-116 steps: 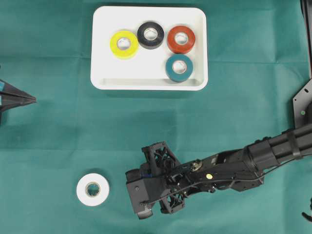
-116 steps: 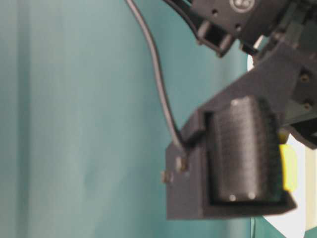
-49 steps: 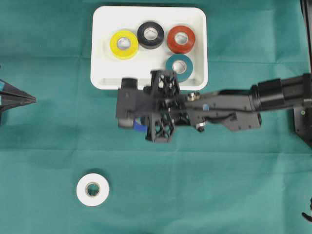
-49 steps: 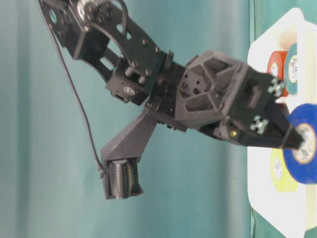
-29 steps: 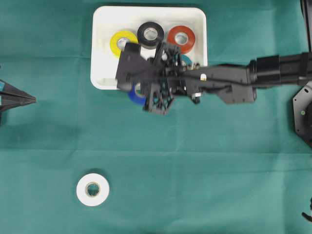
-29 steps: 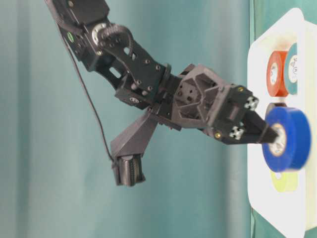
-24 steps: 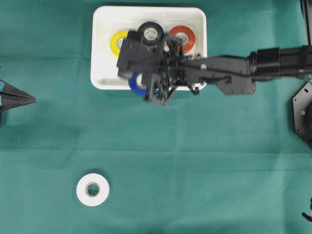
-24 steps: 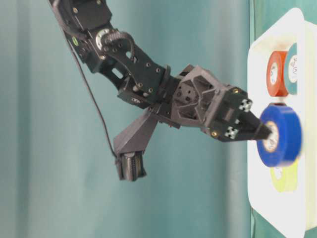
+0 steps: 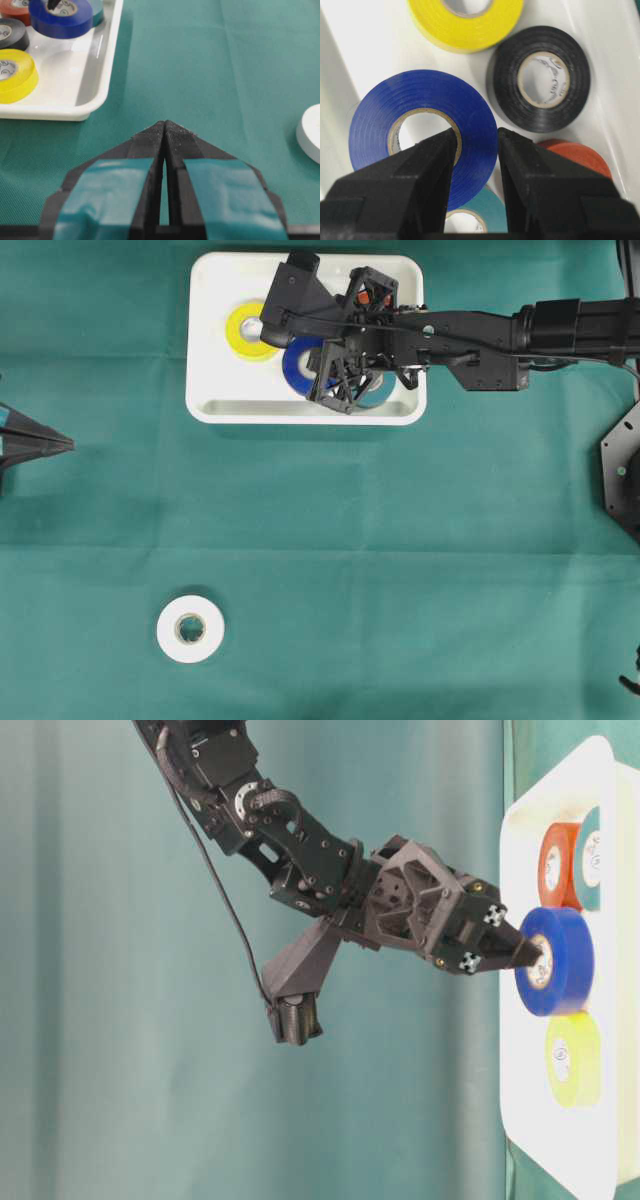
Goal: Put the tape into the white case with the right arm.
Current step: 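Lift the blue tape and carry it into the tray, then lower the blue tape below the black tape and open the gripper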
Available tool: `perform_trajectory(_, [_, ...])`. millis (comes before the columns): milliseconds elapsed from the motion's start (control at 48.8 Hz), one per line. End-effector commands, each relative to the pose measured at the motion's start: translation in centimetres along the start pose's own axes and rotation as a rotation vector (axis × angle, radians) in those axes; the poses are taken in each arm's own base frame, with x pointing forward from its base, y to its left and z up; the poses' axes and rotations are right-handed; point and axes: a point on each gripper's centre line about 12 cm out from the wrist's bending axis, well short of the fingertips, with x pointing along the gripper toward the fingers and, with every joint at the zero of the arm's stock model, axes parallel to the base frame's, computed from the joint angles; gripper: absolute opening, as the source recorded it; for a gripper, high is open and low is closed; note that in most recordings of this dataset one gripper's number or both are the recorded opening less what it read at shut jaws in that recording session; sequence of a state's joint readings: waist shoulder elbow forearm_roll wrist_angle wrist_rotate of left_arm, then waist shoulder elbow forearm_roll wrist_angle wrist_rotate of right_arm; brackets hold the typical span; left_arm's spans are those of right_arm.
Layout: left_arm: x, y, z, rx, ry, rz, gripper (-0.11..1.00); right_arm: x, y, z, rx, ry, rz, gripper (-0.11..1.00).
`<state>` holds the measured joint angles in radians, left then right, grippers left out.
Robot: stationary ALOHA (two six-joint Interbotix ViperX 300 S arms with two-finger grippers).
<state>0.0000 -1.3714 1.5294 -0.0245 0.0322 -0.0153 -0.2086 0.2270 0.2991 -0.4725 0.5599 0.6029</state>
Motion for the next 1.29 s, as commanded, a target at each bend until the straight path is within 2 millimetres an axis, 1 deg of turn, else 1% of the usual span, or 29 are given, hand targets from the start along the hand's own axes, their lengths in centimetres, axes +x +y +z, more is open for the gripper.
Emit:
perform_trajectory(0, [0.0, 0.0, 0.5, 0.000, -0.008, 0.001, 0.00, -1.9, -0.3, 1.5, 0.009, -0.067, 0.014, 0.00])
perform_trajectory(307, [0.0, 0.0, 0.5, 0.000, -0.008, 0.001, 0.00, -1.7, 0.1, 1.8, -0.050, -0.139, 0.043, 0.00])
perform_trajectory(594, [0.0, 0.0, 0.5, 0.000, -0.009, 0.001, 0.00, -1.4, 0.0, 1.2, -0.046, -0.129, 0.046, 0.00])
perform_trajectory(635, [0.0, 0.0, 0.5, 0.000, -0.009, 0.001, 0.00, -1.4, 0.1, 1.1, -0.047, -0.128, 0.047, 0.04])
perform_trajectory(717, [0.0, 0.0, 0.5, 0.000, -0.008, 0.001, 0.00, -1.4, 0.1, 1.2, -0.047, -0.129, 0.047, 0.20])
perform_trajectory(778, [0.0, 0.0, 0.5, 0.000, -0.009, 0.001, 0.00, -1.4, 0.1, 1.1, -0.049, -0.129, 0.047, 0.36])
perform_trajectory(799, [0.0, 0.0, 0.5, 0.000, -0.009, 0.001, 0.00, -1.4, 0.1, 1.1, -0.049, -0.128, 0.047, 0.44])
perform_trajectory(881, [0.0, 0.0, 0.5, 0.000, -0.008, 0.001, 0.00, -1.5, 0.1, 1.2, -0.047, -0.131, 0.047, 0.68])
perform_trajectory(922, [0.0, 0.0, 0.5, 0.000, -0.008, 0.001, 0.00, -1.4, 0.1, 1.1, -0.049, -0.128, 0.048, 0.77])
perform_trajectory(942, [0.0, 0.0, 0.5, 0.000, -0.008, 0.001, 0.00, -1.4, 0.1, 1.1, -0.047, -0.128, 0.047, 0.78])
perform_trajectory(1024, [0.0, 0.0, 0.5, 0.000, -0.008, 0.001, 0.00, -1.4, 0.1, 1.1, -0.049, -0.129, 0.047, 0.73])
perform_trajectory(1065, [0.0, 0.0, 0.5, 0.000, -0.009, 0.001, 0.00, -1.5, 0.1, 1.1, -0.049, -0.127, 0.045, 0.74])
perform_trajectory(1188, [0.0, 0.0, 0.5, 0.000, -0.009, 0.001, 0.00, -2.7, -0.4, 1.0, -0.047, -0.127, 0.034, 0.74])
perform_trajectory(1270, [0.0, 0.0, 0.5, 0.000, -0.009, 0.000, 0.00, -3.6, -0.9, 0.2, -0.045, -0.111, 0.020, 0.73])
